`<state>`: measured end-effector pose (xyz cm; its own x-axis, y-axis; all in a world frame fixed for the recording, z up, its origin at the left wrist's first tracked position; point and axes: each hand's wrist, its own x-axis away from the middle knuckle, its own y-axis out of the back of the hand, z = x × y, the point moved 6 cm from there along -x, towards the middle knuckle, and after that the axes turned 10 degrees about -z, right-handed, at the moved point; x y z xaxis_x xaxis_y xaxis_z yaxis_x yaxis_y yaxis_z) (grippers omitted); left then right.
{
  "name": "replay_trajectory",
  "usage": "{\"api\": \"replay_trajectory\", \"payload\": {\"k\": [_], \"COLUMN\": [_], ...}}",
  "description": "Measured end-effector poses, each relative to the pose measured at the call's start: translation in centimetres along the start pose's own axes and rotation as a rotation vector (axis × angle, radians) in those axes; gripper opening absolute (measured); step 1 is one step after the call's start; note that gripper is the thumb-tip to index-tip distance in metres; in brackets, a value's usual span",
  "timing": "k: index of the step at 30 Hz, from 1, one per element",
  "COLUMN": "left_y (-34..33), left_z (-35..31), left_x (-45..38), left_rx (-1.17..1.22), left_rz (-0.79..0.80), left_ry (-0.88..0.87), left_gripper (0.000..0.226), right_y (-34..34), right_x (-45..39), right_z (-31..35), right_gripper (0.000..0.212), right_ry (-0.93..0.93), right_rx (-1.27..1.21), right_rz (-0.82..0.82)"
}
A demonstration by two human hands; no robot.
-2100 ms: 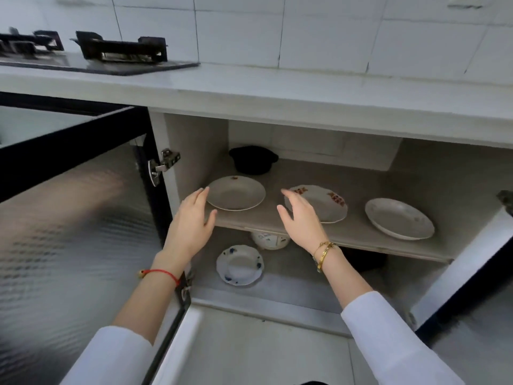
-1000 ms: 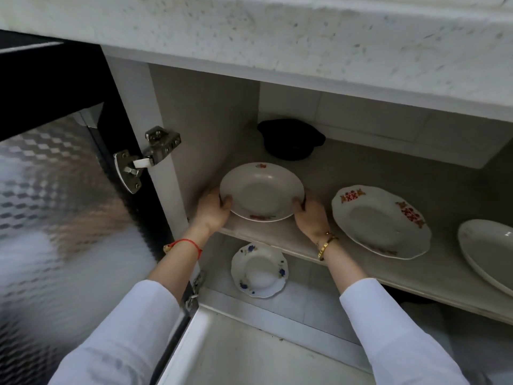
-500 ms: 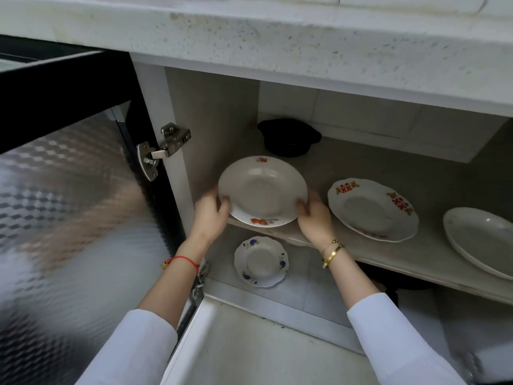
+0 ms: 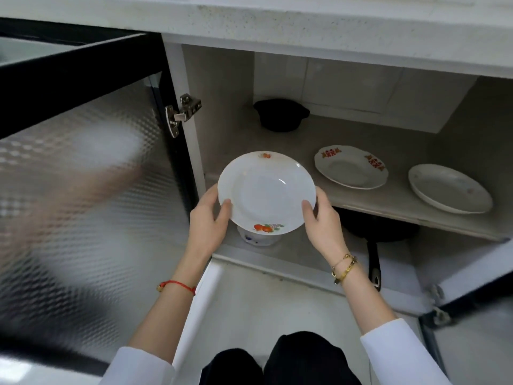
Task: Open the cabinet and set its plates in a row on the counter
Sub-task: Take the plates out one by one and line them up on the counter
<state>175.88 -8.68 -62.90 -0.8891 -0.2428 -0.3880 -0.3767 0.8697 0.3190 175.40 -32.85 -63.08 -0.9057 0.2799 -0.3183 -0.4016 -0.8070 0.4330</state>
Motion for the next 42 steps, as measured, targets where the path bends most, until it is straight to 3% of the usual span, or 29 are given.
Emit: {"api": "replay_trajectory", "payload": {"k": [11, 25, 32, 42], "left_y": [3.1, 4.2, 7.9, 16.2], "left_z": [-0.5, 0.5, -6.1, -21.8], "left_x": [8.2, 8.3, 6.2, 3.5], "left_rx": [0.203, 0.173, 0.206, 0.157], "left_rz": [-0.013, -0.034, -0.092, -0.147], "left_ry": [0.095, 0.212, 0.327, 0.420], "left_gripper": [0.044, 0.044, 0.040, 0.043], "right_y": [2.6, 0.6, 2.6, 9.5], "right_x": [8.0, 6.6, 4.7, 3.7], "right_z": [0.8, 1.2, 7.6, 21.9], "right_gripper": [0.042, 0.038, 0.043, 0.047], "right_ry": [0.009, -0.026, -0.120, -0.236], "right_rx": [-0.069, -0.190, -0.165, -0.165], "right_rz": [-0.002, 0.074, 0.157, 0.240]}}
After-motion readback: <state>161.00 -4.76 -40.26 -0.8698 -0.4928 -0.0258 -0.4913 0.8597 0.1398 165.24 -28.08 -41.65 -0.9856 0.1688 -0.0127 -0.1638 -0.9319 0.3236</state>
